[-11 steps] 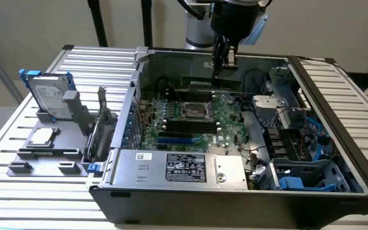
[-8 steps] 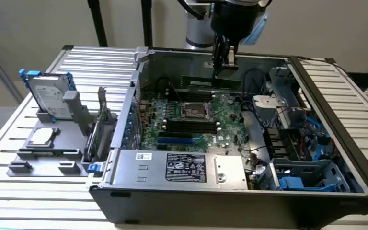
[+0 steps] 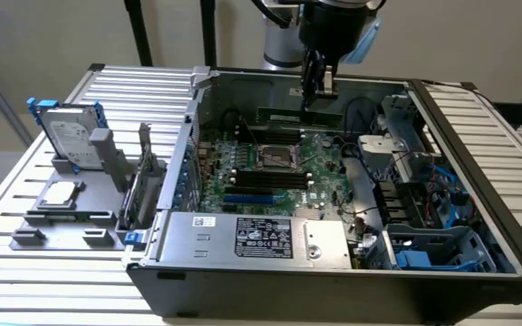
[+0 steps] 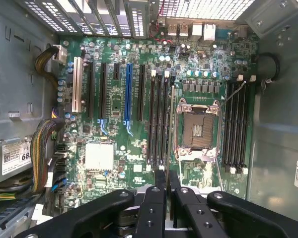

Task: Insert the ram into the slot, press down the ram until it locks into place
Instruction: 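Insert the ram into the slot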

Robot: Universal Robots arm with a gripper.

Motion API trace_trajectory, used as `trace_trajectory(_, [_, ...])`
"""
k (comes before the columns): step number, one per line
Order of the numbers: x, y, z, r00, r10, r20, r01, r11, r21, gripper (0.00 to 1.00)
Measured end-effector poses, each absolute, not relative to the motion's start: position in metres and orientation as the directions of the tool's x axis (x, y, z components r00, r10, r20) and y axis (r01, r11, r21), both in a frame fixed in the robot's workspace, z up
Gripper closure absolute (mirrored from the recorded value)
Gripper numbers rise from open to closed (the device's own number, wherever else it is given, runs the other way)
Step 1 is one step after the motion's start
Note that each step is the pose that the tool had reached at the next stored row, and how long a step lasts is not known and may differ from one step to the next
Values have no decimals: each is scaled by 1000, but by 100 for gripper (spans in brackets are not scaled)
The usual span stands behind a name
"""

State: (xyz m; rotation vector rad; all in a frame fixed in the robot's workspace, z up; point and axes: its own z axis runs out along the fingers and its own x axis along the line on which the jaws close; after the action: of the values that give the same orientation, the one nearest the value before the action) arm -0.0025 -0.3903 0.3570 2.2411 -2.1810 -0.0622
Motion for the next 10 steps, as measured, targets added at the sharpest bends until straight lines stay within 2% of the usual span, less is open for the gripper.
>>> trace_trajectory(10, [-3, -390, 344, 27, -999, -19, -999, -28, 37, 86])
